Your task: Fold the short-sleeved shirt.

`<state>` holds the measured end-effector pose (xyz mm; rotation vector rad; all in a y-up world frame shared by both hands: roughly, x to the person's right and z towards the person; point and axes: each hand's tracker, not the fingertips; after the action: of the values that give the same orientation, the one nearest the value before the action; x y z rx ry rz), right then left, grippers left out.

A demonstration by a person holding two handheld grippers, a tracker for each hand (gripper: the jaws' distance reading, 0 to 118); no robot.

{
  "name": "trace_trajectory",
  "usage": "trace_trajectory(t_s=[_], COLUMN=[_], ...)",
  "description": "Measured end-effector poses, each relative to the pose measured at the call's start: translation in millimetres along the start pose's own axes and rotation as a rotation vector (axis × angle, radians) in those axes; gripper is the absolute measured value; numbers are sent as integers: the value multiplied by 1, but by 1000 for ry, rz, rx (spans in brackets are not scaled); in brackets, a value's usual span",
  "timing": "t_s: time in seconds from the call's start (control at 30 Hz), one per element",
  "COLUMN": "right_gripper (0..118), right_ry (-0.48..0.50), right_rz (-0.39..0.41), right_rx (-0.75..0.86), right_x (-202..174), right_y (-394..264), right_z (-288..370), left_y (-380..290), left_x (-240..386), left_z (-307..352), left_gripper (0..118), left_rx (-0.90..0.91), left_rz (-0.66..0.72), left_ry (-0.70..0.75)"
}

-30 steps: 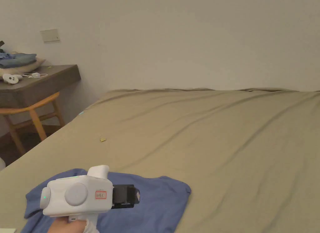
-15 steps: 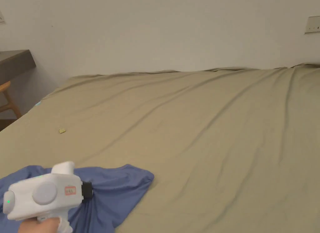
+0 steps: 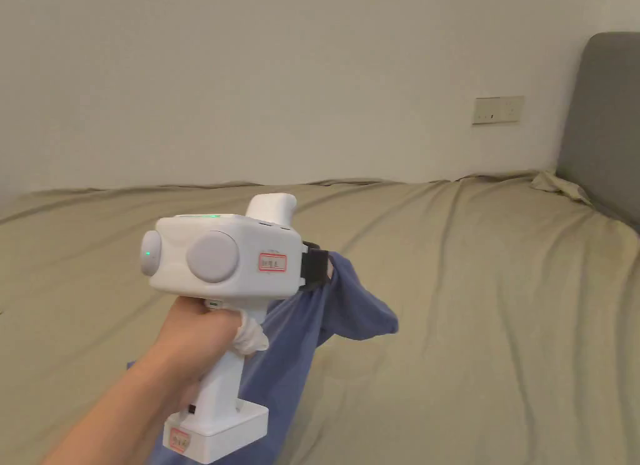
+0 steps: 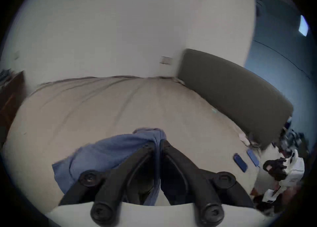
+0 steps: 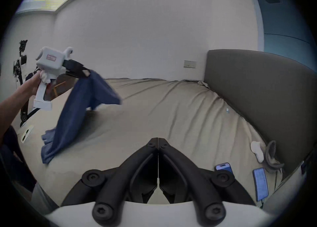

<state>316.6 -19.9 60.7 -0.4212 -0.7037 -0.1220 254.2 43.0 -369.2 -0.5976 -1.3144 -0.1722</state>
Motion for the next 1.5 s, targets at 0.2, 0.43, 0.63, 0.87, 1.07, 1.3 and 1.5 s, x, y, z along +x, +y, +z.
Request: trace_trajectory(t_s=[0.2, 0.43, 0.63, 0.87, 1.07, 1.3, 1.5], right_gripper=[3, 3, 3, 3, 3, 3, 3], right_ry=[-76, -91, -25, 91, 122, 108, 60], right_rz=[-46, -42, -31, -34, -49, -25, 3], right_rx=[-13, -23, 2, 21, -2, -43, -72], right_x=[20, 27, 20, -3, -17, -19, -9], right_y=[-9, -15, -2, 20, 10, 6, 9], right_z=[21, 24, 10, -35, -55, -64, -70], left_y=[-44, -122, -103, -138, -214, -218, -185], left_x=[107, 132, 48, -16, -32, -86, -178], left_z=[-97, -153, -44, 170, 248, 202, 97], left_gripper=[4, 97, 104, 76, 1, 2, 118], left_rx=[-146, -269, -102, 206, 190, 81, -193], left_rz=[-16, 91, 166, 114, 218, 341, 499], left_ry=[-302, -264, -85, 351, 539, 555, 491])
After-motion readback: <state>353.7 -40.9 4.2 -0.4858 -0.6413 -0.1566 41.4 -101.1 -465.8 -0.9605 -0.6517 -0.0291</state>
